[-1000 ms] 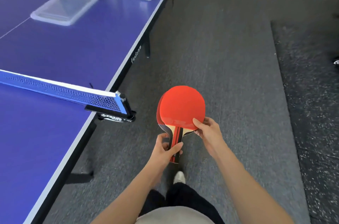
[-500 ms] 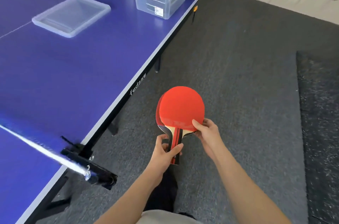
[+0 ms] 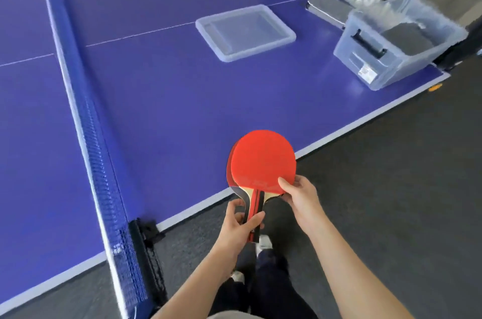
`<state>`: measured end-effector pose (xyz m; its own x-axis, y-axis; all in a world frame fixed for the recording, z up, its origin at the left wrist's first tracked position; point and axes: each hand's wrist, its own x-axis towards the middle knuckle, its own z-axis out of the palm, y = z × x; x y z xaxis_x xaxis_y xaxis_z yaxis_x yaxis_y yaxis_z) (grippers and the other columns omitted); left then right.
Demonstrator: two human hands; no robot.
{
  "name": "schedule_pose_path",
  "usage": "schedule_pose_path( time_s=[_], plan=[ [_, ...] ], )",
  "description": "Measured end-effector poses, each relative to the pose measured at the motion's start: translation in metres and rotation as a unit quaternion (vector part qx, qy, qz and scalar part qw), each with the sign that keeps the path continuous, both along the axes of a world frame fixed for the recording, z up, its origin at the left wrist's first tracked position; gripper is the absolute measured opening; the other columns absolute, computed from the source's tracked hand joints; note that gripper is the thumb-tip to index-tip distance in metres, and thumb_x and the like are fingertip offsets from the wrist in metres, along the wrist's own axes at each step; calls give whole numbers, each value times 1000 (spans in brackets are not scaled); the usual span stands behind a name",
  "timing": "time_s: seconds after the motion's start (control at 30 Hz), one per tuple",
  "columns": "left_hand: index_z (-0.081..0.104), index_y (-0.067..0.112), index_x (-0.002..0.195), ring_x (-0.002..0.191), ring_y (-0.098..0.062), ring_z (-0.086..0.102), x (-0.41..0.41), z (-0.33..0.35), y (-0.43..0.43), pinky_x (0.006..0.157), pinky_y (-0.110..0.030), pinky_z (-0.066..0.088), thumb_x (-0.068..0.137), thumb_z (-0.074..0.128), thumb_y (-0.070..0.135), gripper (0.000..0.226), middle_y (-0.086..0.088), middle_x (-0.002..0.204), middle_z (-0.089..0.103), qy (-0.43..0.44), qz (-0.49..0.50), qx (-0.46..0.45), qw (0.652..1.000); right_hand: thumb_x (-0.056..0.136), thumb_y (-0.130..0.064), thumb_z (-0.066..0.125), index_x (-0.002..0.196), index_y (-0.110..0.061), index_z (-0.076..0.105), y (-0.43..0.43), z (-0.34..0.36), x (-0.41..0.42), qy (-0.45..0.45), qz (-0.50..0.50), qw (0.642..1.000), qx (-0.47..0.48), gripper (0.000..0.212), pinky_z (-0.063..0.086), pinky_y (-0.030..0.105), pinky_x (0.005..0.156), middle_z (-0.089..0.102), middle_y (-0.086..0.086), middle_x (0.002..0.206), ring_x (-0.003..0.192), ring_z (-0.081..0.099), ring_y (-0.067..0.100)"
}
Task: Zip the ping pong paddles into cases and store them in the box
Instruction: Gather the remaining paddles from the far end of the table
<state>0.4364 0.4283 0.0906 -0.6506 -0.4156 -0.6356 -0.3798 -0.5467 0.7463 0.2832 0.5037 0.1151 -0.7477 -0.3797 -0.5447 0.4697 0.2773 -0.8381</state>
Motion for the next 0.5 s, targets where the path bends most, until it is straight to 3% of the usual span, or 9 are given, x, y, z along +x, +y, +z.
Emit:
schedule_pose_path(
  time_s=[0.13,0.23,0.4,0.5],
  plan=[
    [43,24,120,83,-18,70,-3,0,-38,73,-32,51,85,71,29,45,-8,92,70,-19,96,-2,995,88,-12,66,100,-11,62,-71,-15,-21,-17,112,994,-3,12,54,39,90,69,6,105,95,66,19],
    [42,22,121,79,-12,70,-8,3,-64,69,-27,49,88,68,27,42,-11,98,69,-40,154,-14,987,86,-15,70,107,-9,62,-119,-26,-33,-30,187,982,0,23,56,32,82,69,4,106,97,67,19],
    [42,21,124,88,-18,70,-9,-1,-99,79,-33,51,87,69,26,46,-12,100,70,-71,213,-28,974,85,-18,71,111,-8,59,-176,-31,-38,-40,268,963,13,30,50,18,66,68,3,105,96,66,17],
    [42,20,125,90,-21,69,-8,-7,-111,82,-34,51,87,69,24,47,-12,100,67,-77,244,-20,967,85,-20,71,112,-8,59,-200,-38,-36,-39,302,952,35,31,49,17,64,67,3,106,97,66,18]
  ],
)
